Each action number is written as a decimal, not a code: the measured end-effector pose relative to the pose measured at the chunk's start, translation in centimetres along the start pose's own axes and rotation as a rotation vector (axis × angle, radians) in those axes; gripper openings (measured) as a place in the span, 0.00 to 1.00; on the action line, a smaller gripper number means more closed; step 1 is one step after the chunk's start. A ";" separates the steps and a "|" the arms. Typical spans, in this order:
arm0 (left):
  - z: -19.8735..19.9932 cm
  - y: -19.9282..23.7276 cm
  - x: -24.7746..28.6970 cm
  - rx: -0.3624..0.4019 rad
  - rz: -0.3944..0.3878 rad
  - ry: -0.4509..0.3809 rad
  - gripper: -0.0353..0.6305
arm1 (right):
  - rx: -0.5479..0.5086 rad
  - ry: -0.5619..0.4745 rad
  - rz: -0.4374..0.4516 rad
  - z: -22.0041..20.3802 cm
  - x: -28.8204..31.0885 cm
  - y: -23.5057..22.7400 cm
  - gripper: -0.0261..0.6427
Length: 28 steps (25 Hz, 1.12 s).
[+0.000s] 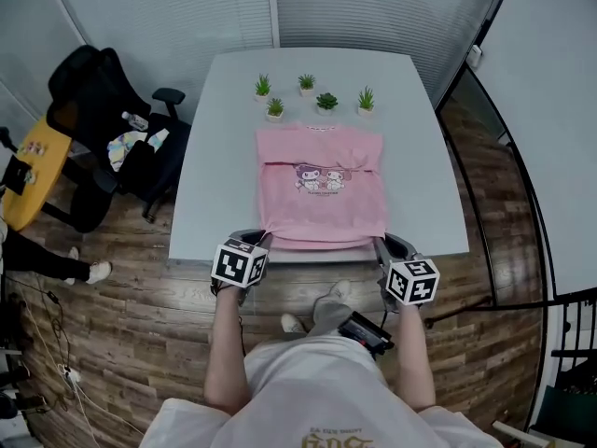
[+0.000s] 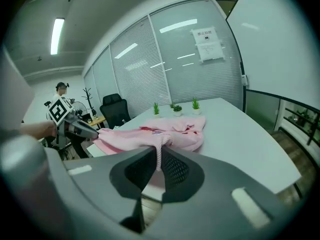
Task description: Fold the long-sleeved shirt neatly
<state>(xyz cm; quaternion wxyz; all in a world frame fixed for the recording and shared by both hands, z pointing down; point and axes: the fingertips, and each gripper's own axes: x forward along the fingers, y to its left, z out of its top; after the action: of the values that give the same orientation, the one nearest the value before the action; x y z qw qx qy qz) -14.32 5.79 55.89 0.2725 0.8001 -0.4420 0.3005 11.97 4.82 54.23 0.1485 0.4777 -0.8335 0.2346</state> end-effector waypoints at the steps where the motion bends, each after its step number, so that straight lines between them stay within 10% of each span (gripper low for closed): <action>1: 0.6 0.0 -0.4 0.003 0.000 -0.010 0.12 | -0.003 -0.007 0.003 0.5 -0.2 0.1 0.09; 28: 7.0 0.1 -7.9 0.056 -0.034 -0.160 0.09 | -0.006 -0.151 -0.013 7.8 -4.6 4.1 0.09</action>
<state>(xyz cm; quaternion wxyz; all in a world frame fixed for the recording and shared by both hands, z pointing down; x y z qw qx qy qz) -16.10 5.13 45.45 0.2191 0.8360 -0.4403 0.2434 10.57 5.79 44.47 0.0881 0.4989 -0.8400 0.1944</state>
